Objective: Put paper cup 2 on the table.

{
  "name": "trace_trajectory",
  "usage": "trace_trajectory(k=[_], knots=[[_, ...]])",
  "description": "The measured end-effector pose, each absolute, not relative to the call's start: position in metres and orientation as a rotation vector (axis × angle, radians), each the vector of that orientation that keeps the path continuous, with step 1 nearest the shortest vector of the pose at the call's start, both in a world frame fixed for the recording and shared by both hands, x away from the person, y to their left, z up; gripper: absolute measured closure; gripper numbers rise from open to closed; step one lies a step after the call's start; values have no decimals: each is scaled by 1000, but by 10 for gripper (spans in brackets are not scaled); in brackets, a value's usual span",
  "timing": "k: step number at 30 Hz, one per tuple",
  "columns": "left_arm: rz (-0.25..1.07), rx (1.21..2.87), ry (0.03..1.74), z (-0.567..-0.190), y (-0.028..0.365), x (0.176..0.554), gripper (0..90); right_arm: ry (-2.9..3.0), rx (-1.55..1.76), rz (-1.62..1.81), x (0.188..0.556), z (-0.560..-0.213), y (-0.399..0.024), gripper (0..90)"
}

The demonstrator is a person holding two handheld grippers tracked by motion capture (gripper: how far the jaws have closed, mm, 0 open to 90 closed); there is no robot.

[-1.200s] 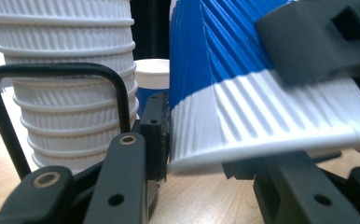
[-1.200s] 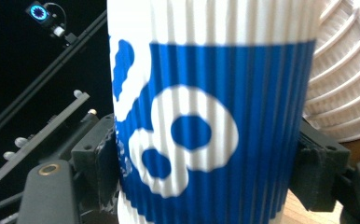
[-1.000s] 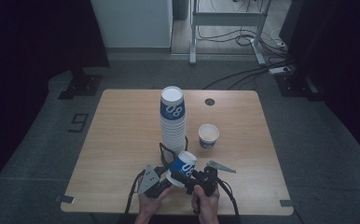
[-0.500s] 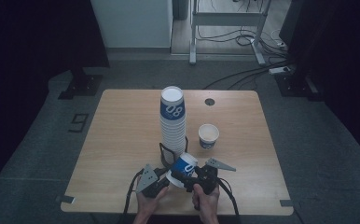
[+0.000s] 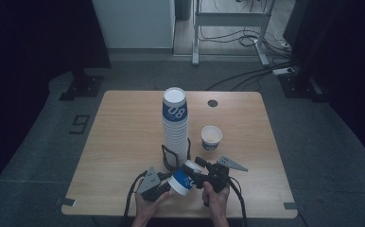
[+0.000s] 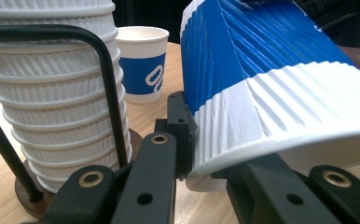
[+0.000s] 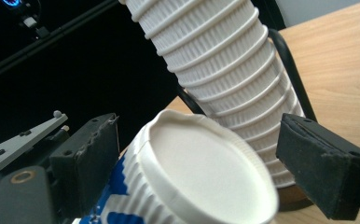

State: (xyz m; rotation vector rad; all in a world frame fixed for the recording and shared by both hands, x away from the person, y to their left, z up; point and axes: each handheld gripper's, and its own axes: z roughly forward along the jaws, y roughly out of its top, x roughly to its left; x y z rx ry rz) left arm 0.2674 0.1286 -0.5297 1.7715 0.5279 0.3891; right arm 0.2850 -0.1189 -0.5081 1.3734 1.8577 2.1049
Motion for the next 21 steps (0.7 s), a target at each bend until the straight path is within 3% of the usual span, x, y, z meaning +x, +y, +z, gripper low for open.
trace_trajectory(k=[21], knots=[[385, 1876, 583, -518, 155, 270, 838, 1850, 1141, 1960, 267, -504, -141, 132]])
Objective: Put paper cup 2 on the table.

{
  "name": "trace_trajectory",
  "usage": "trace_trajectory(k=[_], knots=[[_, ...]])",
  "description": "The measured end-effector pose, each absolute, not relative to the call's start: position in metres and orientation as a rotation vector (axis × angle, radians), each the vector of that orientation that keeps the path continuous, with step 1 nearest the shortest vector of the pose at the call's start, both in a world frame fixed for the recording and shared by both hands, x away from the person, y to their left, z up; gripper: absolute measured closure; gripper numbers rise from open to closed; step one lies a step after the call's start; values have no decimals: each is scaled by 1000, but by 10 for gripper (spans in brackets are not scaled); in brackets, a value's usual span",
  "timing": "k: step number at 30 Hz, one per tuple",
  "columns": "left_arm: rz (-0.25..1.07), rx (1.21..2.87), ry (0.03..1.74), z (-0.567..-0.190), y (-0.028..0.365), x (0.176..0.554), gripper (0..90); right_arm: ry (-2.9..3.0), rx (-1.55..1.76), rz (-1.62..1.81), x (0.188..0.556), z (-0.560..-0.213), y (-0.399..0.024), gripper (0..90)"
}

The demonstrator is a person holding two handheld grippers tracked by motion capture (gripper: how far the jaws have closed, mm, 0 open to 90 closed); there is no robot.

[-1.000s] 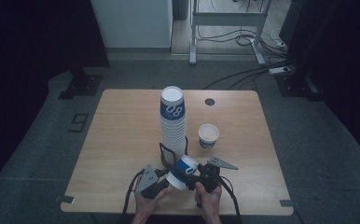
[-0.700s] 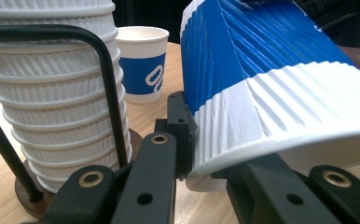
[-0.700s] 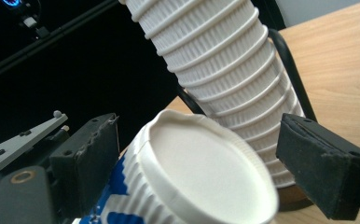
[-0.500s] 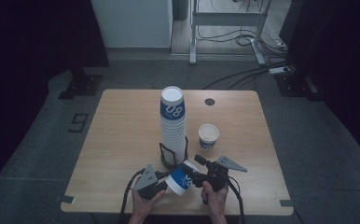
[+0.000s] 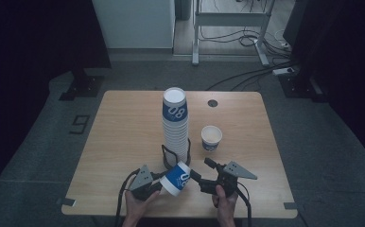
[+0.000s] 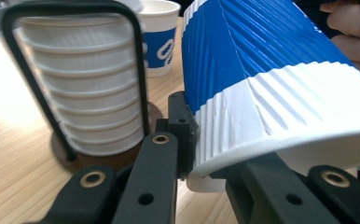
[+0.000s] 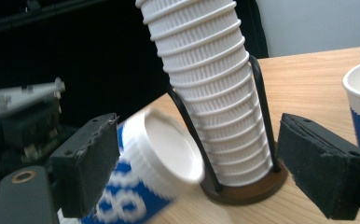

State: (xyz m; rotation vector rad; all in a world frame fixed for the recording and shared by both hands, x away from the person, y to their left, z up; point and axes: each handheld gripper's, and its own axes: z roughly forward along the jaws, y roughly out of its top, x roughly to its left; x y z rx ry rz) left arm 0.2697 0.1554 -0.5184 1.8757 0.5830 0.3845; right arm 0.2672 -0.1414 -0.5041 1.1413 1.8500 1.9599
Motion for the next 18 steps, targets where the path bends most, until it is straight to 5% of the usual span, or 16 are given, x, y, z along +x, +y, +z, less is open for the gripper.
trace_trajectory(k=[18], knots=[[336, 1976, 643, -502, 170, 279, 838, 2101, 841, 1620, 259, -515, -126, 150]])
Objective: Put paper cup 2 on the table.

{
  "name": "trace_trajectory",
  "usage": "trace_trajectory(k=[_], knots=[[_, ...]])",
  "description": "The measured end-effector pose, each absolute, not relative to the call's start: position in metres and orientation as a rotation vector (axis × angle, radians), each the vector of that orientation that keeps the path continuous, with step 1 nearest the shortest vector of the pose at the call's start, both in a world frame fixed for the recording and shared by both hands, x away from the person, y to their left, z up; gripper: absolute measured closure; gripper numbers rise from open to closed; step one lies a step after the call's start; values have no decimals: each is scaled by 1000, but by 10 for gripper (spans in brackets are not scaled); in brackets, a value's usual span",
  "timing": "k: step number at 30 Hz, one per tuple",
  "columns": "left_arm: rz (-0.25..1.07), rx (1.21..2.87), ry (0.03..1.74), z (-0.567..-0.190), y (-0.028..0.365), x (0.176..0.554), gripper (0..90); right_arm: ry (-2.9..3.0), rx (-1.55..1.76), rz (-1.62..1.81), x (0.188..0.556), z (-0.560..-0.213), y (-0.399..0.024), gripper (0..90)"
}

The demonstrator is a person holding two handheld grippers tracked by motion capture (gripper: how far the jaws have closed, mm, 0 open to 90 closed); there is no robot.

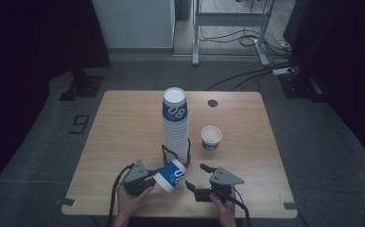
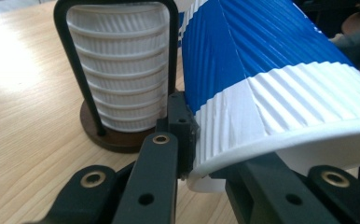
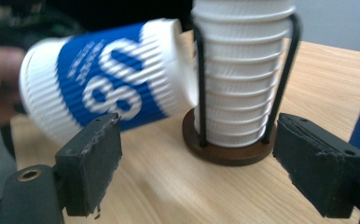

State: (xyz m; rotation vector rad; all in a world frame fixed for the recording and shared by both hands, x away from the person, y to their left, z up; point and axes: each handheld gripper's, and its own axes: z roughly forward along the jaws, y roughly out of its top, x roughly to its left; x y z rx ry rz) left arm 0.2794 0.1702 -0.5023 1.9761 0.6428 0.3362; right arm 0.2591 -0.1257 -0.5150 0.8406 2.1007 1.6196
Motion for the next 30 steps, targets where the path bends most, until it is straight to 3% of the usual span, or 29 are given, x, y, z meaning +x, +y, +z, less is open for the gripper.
trace_trajectory(k=[16, 30], knots=[[288, 2133, 660, -483, 161, 289, 838, 2193, 596, 1425, 248, -517, -114, 133], [164, 2327, 655, -472, 147, 301, 838, 2234, 319, 1250, 244, -512, -99, 129]])
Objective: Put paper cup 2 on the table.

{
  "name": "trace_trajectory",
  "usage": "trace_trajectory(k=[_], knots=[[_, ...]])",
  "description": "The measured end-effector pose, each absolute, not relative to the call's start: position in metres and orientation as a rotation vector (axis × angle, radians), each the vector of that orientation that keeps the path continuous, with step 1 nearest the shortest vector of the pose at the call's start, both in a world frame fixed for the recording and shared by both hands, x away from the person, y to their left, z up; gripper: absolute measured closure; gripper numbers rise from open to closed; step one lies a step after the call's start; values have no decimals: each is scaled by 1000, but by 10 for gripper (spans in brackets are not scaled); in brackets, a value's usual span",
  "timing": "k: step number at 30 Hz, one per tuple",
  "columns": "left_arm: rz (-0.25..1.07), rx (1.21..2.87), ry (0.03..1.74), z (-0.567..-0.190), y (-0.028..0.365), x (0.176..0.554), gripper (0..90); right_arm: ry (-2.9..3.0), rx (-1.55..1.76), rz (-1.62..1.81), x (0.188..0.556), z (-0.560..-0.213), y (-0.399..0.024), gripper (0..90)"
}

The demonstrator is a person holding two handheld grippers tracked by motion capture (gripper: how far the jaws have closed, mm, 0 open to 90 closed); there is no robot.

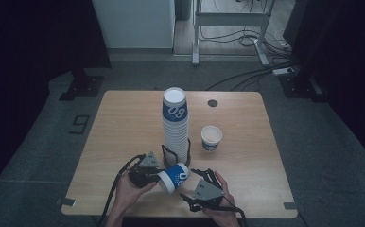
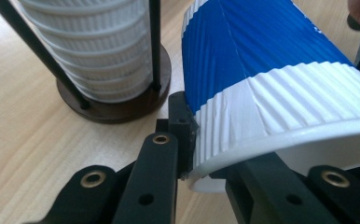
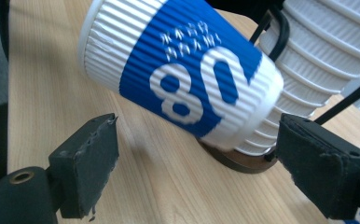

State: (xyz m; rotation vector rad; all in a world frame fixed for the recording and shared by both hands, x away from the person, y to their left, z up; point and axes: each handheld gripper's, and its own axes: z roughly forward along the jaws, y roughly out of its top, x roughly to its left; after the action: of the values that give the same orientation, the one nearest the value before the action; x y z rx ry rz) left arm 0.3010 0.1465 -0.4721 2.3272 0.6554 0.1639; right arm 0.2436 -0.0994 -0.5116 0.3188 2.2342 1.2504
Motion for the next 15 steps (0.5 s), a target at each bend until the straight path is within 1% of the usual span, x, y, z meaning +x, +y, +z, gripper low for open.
trace_trajectory(k=[4, 8, 11, 13, 15], knots=[[154, 2351, 650, -473, 141, 301, 838, 2218, 272, 1211, 242, -511, -96, 126], [102, 2400, 641, -475, 135, 305, 838, 2229, 225, 1201, 242, -511, -93, 115], [73, 2417, 624, -477, 129, 306, 838, 2236, 201, 1176, 241, -511, -89, 70], [71, 2432, 621, -479, 126, 306, 838, 2232, 188, 1189, 241, -511, -87, 72], [85, 2429, 628, -480, 123, 306, 846, 2273, 141, 1178, 240, -511, -80, 48]])
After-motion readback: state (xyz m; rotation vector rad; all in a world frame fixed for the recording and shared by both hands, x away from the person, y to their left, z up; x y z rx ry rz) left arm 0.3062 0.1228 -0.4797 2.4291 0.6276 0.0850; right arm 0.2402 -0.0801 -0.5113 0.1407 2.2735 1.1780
